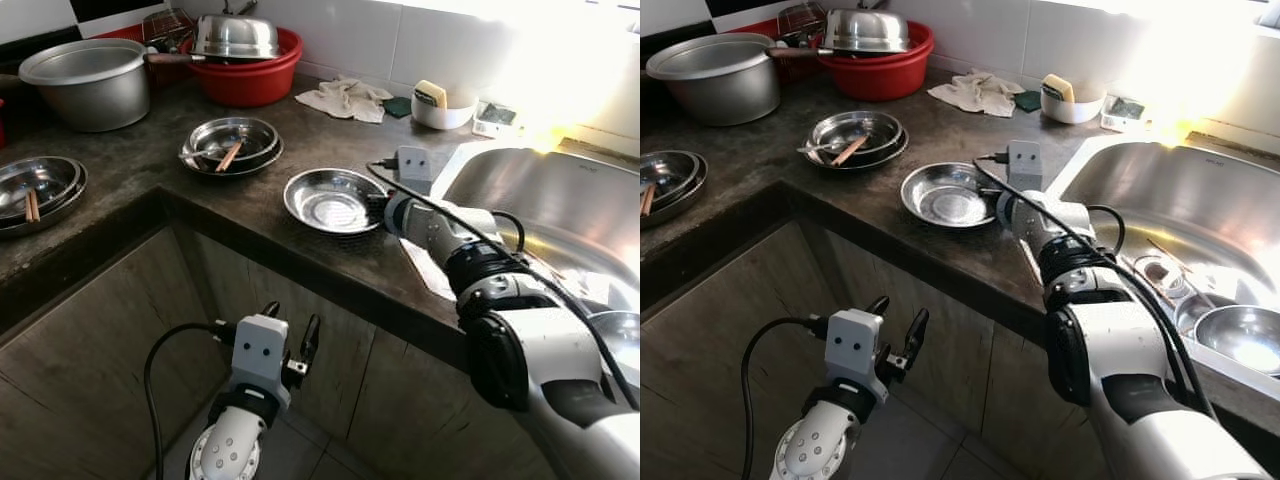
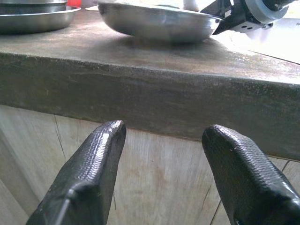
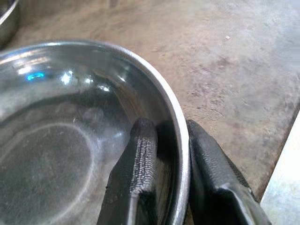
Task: Kitchen organization
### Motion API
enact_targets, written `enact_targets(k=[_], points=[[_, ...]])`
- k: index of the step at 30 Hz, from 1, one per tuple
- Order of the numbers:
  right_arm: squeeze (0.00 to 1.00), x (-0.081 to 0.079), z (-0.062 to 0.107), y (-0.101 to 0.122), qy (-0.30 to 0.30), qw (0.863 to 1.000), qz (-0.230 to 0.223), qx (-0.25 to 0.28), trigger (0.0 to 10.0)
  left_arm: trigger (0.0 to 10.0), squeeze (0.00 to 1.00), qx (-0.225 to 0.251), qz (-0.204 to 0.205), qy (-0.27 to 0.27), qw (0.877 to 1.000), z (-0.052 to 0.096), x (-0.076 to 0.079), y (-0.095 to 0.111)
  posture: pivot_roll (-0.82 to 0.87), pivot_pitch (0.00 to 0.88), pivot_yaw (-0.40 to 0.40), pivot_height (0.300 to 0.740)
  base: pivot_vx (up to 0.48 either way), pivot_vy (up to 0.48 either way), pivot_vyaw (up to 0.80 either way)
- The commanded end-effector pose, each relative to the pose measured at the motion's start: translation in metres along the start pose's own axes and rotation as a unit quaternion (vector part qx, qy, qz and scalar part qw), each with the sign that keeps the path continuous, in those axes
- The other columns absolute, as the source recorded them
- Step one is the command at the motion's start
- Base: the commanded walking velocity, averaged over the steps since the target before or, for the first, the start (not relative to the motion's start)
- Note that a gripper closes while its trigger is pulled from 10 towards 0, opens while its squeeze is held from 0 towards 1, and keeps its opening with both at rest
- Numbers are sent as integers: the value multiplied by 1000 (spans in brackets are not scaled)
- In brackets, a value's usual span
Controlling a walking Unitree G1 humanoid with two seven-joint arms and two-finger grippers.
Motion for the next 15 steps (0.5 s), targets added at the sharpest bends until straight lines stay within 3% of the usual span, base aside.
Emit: enact_targets(k=[1,7,8,9,10,12,15], points=[[0,15,0,-2,-23,999,-41,-4,0,10000,0,0,1,3,1000,0,0,1,68,125,-65,740,0,0,0],[0,27,2,2,-36,994,-102,15,0,10000,0,-1,1,3,1000,-1,0,0,71,111,-68,740,0,0,0],[0,35,6,15,-39,986,-147,68,0,10000,0,-1,2,2,1000,-1,1,0,72,109,-64,740,0,0,0],[0,35,6,15,-39,986,-147,68,0,10000,0,-1,2,2,1000,-1,1,0,72,109,-64,740,0,0,0],[0,41,11,24,-44,980,-161,109,0,10000,0,0,1,2,1000,-1,1,0,70,106,-67,740,0,0,0],[0,39,30,39,-23,970,-130,206,0,10000,0,-1,1,2,1000,-1,0,0,69,102,-62,740,0,0,0],[0,37,42,41,-26,963,-99,248,0,10000,0,-1,1,2,1000,-1,0,-1,65,95,-56,740,0,0,0]])
Point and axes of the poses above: a point about 5 cm out from each wrist's last joint towards the gripper, its own z axis pointing back from the gripper into the wrist, its own y axis along the axis of the wrist's last joint, x = y × z, the point moved 3 cm from there along -z, pointing out of the wrist towards the gripper, and after that the axes turned 9 degrees about -z, right-handed, at the moved point
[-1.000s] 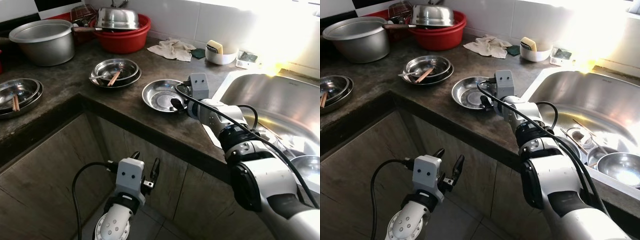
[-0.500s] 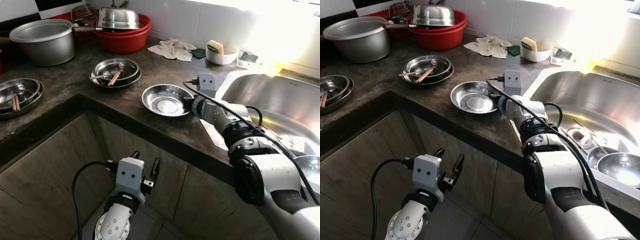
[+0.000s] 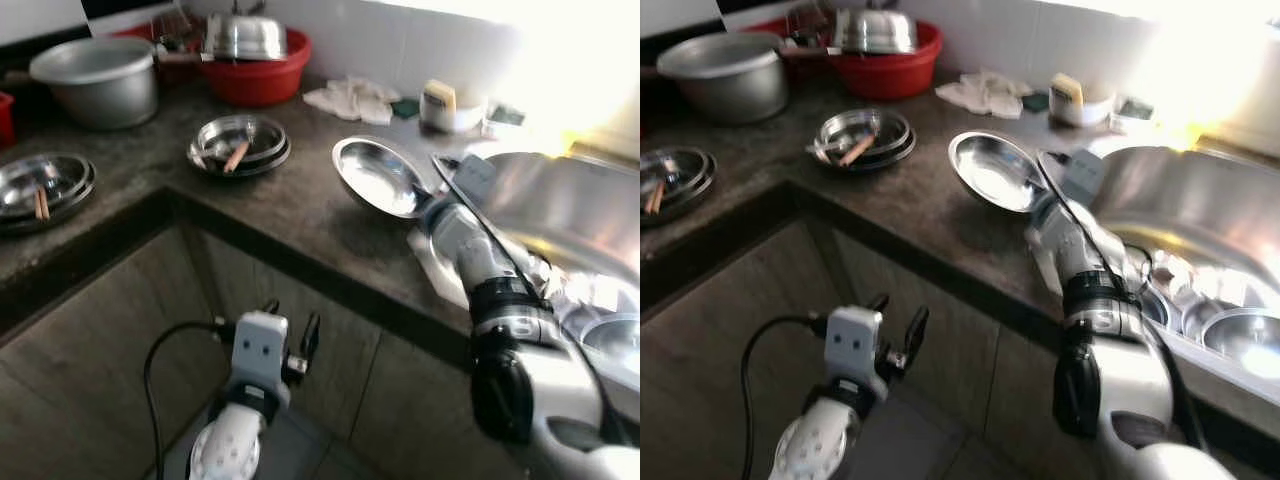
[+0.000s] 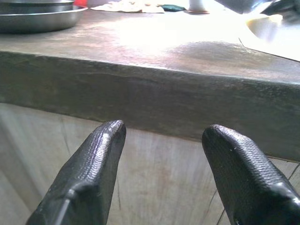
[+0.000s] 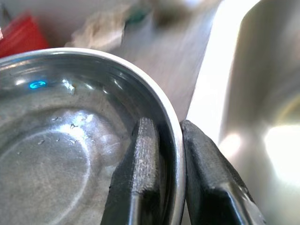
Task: Kitchen organization
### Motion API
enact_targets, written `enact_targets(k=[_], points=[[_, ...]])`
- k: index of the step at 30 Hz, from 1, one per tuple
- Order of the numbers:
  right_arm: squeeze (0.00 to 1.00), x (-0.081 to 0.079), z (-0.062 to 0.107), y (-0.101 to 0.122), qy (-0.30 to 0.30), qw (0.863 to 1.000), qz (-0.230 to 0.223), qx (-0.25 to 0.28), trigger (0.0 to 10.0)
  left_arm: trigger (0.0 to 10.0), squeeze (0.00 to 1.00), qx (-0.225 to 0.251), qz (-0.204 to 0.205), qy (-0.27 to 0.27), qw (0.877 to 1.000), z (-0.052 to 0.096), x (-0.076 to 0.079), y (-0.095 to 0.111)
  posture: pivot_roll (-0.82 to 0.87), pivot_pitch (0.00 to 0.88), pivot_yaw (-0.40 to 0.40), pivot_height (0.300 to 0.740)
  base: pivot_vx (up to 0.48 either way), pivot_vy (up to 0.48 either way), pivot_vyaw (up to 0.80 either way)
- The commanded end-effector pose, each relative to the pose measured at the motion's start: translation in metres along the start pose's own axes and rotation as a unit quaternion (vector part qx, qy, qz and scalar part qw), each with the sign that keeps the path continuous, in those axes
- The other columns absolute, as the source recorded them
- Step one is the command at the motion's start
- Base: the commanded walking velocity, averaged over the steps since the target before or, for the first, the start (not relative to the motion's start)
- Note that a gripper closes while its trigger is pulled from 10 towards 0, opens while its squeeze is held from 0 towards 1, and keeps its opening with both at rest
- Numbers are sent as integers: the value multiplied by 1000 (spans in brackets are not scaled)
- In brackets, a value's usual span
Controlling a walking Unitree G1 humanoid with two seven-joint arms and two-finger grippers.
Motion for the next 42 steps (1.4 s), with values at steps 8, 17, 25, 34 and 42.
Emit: enact_targets(k=[8,17,25,34,42], points=[[0,-21,79,19,60,969,162,174,0,10000,0,2,-3,-6,1000,-1,1,-1,53,78,-44,740,0,0,0],[0,-11,122,-3,75,955,230,169,0,10000,0,3,3,-6,1000,-2,1,-1,39,80,-32,740,0,0,0],[0,-4,126,-3,60,955,243,160,0,10000,0,4,7,-10,1000,-5,1,-1,29,83,-23,740,0,0,-698],[0,-10,123,-4,65,955,246,154,0,10000,0,4,3,-18,1000,-5,3,-1,33,85,-23,740,28,-355,-800],[0,-17,117,-4,81,956,244,142,0,10000,0,-7,20,-8,1000,-5,0,-5,35,89,-23,740,32,-208,-597]])
Point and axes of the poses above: a point about 5 cm out from each wrist's last joint towards the gripper, its own z axis pointing back from the gripper into the wrist, its own y axis along the axis of the wrist's last joint, x = y × z, the point moved 3 cm from there along -z, pointing out of the wrist towards the gripper, and after that the axes turned 9 degrees about -z, right-handed, at the moved point
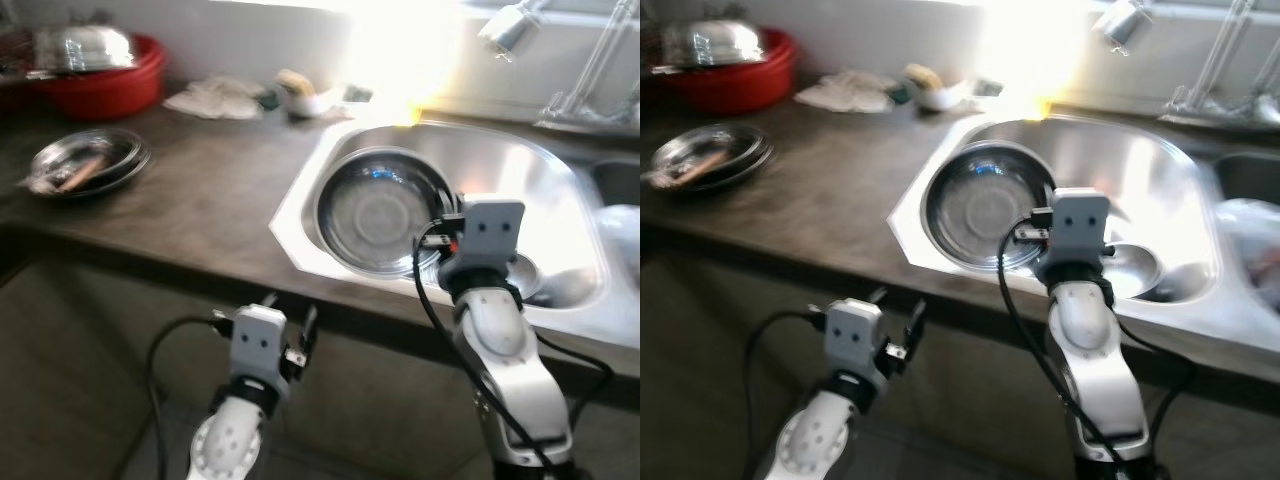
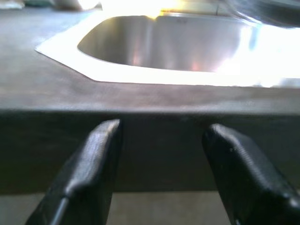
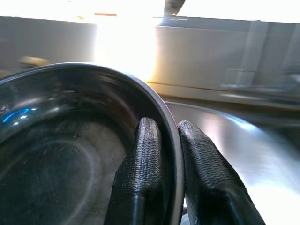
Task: Kitchen organization
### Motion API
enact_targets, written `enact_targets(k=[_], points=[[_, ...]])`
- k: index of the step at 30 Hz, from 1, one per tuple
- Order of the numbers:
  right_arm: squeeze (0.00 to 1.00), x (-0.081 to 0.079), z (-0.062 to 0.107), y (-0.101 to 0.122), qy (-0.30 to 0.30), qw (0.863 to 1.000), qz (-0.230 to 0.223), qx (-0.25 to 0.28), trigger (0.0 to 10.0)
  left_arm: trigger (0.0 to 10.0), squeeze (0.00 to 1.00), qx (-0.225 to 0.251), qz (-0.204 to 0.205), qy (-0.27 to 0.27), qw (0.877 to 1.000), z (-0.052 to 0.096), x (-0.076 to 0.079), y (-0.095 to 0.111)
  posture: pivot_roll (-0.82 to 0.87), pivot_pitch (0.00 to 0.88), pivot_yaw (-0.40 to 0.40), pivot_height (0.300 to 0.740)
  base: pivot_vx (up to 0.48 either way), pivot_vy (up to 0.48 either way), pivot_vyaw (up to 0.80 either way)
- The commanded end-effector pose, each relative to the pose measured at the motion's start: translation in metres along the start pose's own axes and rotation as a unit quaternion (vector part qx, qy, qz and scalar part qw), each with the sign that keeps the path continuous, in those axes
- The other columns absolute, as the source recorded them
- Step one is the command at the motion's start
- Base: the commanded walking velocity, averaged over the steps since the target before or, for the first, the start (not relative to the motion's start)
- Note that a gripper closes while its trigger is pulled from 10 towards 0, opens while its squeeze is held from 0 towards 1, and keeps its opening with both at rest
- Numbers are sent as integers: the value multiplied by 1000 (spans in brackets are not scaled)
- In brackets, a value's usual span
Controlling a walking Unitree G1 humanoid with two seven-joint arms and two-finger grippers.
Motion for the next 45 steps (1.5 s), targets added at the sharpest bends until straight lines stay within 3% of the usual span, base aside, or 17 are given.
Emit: enact_targets(k=[1,4,5,6,9,10,12,14,20,21,32,38,41,42,43,44,45], points=[[0,-13,-2,4,24,1000,-11,2,0,10000,0,3,0,-10,1000,0,1,1,35,91,-23,740,0,0,0],[0,-15,-6,1,31,999,-7,-13,0,10000,0,3,0,-10,1000,0,1,1,35,93,-24,740,0,0,0],[0,-15,-8,1,32,999,-12,-17,2078,10000,0,3,0,-9,1000,0,1,1,35,93,-24,740,0,0,0],[0,-18,-14,-1,40,999,-9,-26,10000,10000,0,3,0,-8,1000,0,1,1,35,97,-27,740,0,0,0],[0,-19,-16,-1,43,999,-5,-28,10000,10000,0,2,0,-8,1000,0,1,2,35,97,-27,740,0,0,0],[0,-20,-33,-3,51,998,-1,-43,10000,10000,0,1,0,-7,1000,0,1,1,37,103,-29,740,0,0,0],[0,-20,-33,-3,51,998,-1,-43,10000,10000,0,1,0,-7,1000,0,1,1,37,103,-29,740,0,0,0],[0,-22,-53,-5,60,996,2,-59,10000,10000,0,1,0,-7,1000,0,1,2,46,109,-37,740,0,0,0],[0,-24,-77,-12,63,994,8,-86,10000,10000,0,5,1,-1,1000,2,0,6,52,121,-43,740,0,0,0],[0,-21,-93,-22,54,991,17,-118,10000,10000,0,10,3,1,1000,3,0,9,60,135,-54,740,0,0,0],[0,1,-115,-57,3,976,22,-216,10000,10000,0,11,9,-8,1000,12,6,15,88,166,-70,740,0,0,0],[0,21,-114,-73,-47,965,31,-257,10000,10000,0,2,13,-12,1000,18,9,15,92,180,-69,740,0,0,0],[0,23,-111,-78,-52,962,38,-266,10000,10000,0,-1,15,-13,1000,19,9,14,93,180,-67,740,0,0,0],[67,23,-110,-82,-52,960,35,-272,10000,10000,0,-2,15,-14,1000,19,9,14,92,179,-66,740,0,0,0],[67,23,-110,-82,-52,960,35,-272,10000,10000,0,-2,15,-14,1000,19,9,14,92,179,-66,740,0,0,0],[1000,25,-109,-85,-56,958,41,-277,10000,10000,0,-3,16,-16,1000,19,10,14,93,178,-65,740,0,0,0],[1000,25,-108,-86,-58,958,40,-278,10000,10000,0,-4,16,-17,1000,19,10,14,91,174,-64,740,0,0,0]])
Point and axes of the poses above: a point about 5 cm out from each wrist's last joint towards the gripper, its own z axis pointing back from the gripper into the wrist, its own y axis along the axis of the wrist's last joint, x = y × z, the point moved 3 cm from there along -z, pointing out of the wrist towards the gripper, and after that the axes turned 9 degrees about -z, right-handed, at the moved point
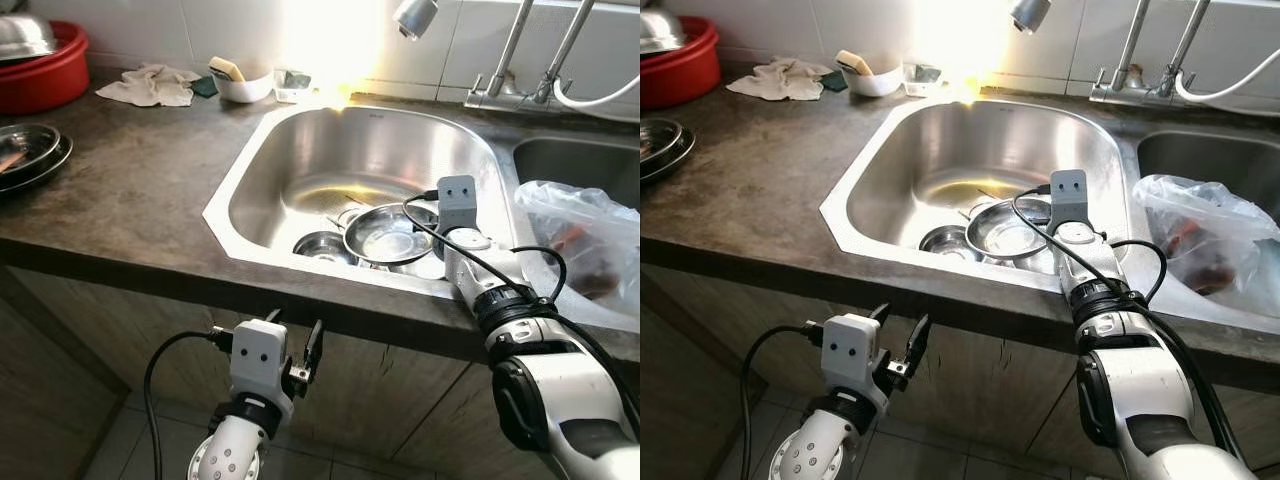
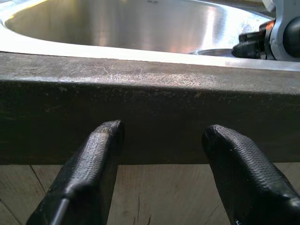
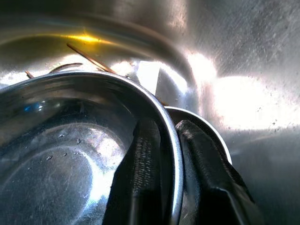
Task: Kitchen organization
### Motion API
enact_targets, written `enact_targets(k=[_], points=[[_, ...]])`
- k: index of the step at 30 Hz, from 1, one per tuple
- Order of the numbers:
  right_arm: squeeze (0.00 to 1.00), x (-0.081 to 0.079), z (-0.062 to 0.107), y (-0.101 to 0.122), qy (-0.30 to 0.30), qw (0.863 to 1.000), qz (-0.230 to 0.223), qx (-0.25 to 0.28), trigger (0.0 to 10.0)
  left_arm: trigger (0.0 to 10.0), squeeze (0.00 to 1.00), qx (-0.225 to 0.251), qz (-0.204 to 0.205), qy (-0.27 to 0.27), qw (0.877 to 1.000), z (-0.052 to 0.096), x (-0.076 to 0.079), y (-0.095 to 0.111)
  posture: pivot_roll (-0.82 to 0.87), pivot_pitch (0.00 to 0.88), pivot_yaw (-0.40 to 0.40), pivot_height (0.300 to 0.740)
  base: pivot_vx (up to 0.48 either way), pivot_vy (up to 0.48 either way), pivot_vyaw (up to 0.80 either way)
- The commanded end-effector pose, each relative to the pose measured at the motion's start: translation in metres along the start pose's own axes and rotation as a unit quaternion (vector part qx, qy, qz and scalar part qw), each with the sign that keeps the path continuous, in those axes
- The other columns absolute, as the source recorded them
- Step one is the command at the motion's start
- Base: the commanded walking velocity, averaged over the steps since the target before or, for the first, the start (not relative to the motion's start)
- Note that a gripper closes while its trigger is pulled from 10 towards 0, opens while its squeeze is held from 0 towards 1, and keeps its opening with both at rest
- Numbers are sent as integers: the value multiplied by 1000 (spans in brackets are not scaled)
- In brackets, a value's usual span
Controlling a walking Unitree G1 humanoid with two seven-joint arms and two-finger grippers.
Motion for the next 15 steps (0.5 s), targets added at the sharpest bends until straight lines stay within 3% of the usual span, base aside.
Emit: enact_targets(k=[1,10,11,12,13,15], points=[[1000,0,0,4,-4,1000,-2,6,10000,10000,0,3,-2,-3,1000,2,1,4,91,174,-64,740,0,0,0],[1000,1,-1,7,-11,999,-12,28,10000,10000,0,-1,-4,-4,1000,-1,0,2,90,156,-66,740,0,0,0],[835,1,0,10,-11,999,-14,39,10000,10000,0,-1,-5,-3,1000,-2,0,2,87,155,-62,740,0,0,0],[282,0,1,13,-10,999,-17,48,10000,10000,0,-1,-6,-2,1000,-3,0,2,85,154,-61,740,0,0,0],[0,-1,4,18,-6,997,-28,70,10000,10000,0,0,-6,-1,1000,-4,-1,1,84,152,-61,740,0,0,0],[0,-2,6,21,-6,996,-35,85,10000,10000,0,0,-7,-1,1000,-5,-2,1,82,151,-56,740,0,0,0]])
Point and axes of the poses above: a point about 5 cm out from each wrist's last joint towards the gripper, its own z axis pointing back from the gripper into the wrist, its own y axis along the axis of the wrist's last joint, x = y × z, the point moved 3 cm from there along -z, pointing out of the wrist towards the gripper, and after that the axes turned 9 degrees about -z, right-handed, at the moved point
